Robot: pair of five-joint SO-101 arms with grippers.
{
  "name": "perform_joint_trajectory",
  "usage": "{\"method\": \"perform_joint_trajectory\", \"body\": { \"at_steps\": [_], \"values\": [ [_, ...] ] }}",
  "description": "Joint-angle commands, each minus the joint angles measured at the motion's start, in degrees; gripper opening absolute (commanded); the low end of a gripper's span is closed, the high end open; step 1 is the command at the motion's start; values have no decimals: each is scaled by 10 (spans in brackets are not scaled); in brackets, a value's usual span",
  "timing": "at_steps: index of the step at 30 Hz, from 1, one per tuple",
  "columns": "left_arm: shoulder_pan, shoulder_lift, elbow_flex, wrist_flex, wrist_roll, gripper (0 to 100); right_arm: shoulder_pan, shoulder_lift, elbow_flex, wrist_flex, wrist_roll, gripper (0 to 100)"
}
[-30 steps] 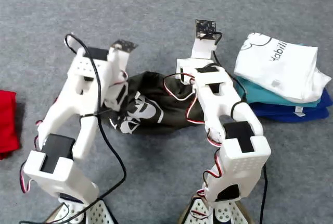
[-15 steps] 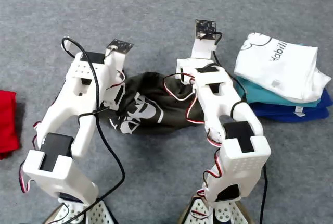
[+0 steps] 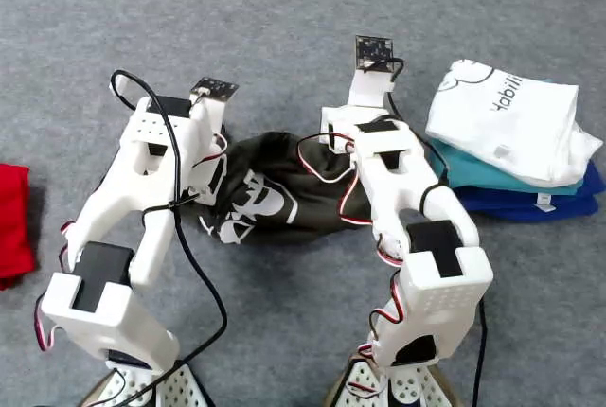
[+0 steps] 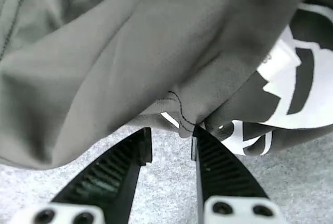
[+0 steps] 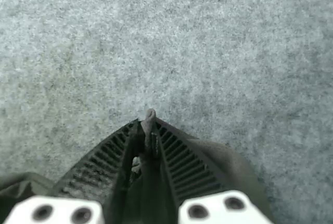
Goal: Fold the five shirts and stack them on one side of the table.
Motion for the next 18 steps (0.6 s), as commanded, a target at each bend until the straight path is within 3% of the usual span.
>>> {"method": "perform_joint_trajectory", "body": {
  "at_steps": [1, 9, 18],
  "values": [
    [10, -9, -8, 6, 5, 136, 8, -3, -32, -11, -1, 2],
    [50, -9, -8, 2, 27, 136, 8, -3, -32, -11, -1, 2],
    [16, -4, -3, -18, 10, 136, 8, -3, -32, -11, -1, 2]
  ]
}}
